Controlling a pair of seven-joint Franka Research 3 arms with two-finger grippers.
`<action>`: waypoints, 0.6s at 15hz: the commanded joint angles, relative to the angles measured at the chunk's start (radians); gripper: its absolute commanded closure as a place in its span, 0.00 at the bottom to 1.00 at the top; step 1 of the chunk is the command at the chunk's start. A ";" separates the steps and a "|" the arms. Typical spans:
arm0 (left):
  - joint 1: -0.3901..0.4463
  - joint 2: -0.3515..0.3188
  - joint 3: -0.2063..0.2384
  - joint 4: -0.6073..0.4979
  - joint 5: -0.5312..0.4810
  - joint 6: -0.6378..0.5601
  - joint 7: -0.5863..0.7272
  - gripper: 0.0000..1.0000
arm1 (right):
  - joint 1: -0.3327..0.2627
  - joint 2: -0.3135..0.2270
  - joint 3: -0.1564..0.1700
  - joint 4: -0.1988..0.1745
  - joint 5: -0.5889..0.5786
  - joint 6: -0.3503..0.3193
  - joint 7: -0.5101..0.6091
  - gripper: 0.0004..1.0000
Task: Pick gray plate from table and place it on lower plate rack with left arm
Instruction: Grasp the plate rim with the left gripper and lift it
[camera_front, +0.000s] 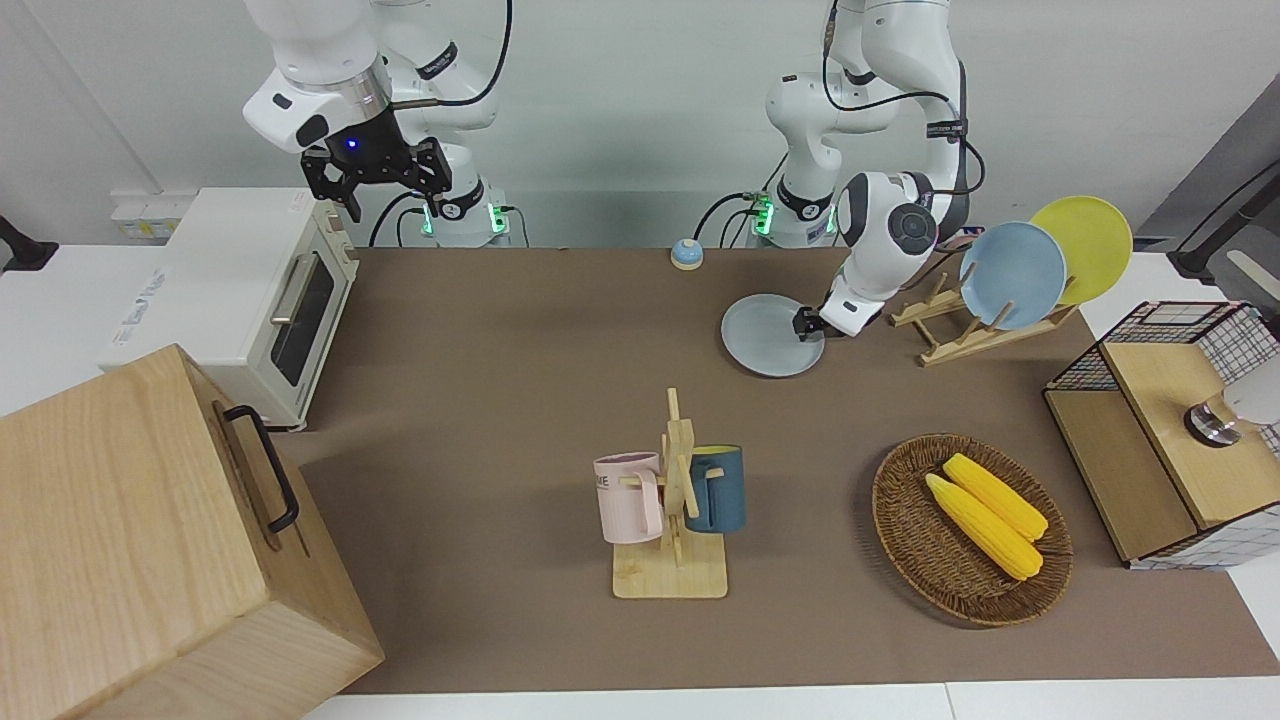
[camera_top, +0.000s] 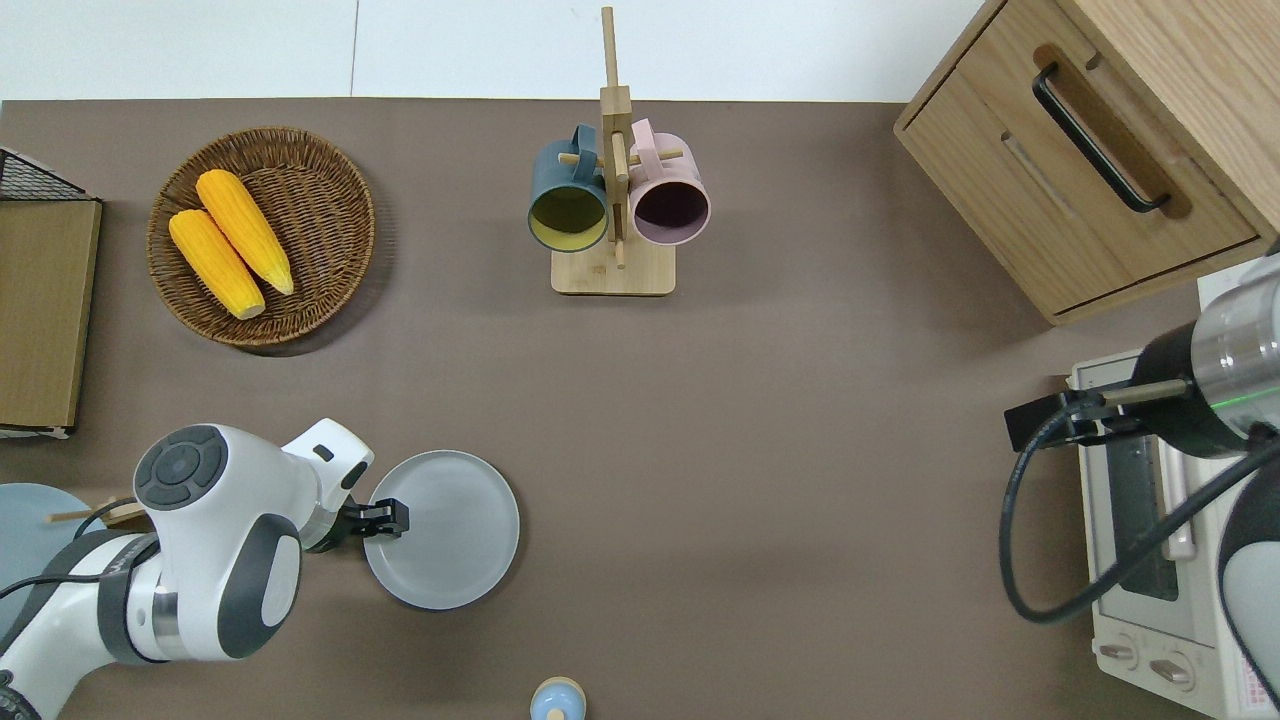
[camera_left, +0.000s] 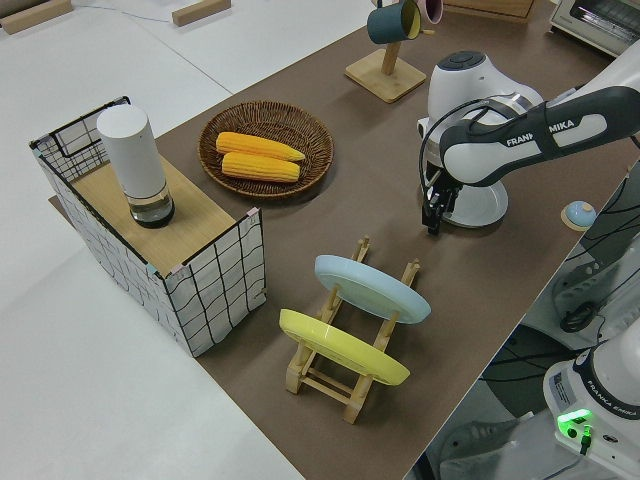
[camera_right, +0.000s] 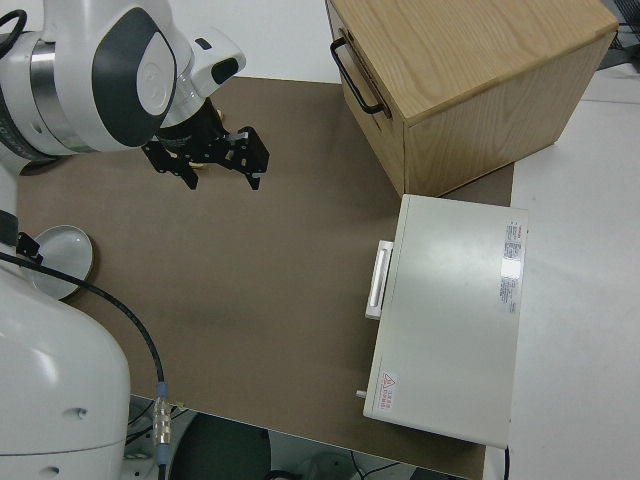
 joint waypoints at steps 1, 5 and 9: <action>-0.001 -0.018 -0.004 -0.012 -0.009 0.005 -0.022 1.00 | -0.013 -0.005 0.006 0.006 0.005 -0.015 -0.003 0.01; 0.000 -0.018 -0.004 -0.008 -0.018 0.007 -0.022 1.00 | -0.015 -0.005 0.006 0.006 0.005 -0.015 -0.005 0.01; 0.014 -0.035 0.010 0.129 -0.030 -0.144 -0.021 1.00 | -0.015 -0.005 0.006 0.006 0.005 -0.015 -0.003 0.01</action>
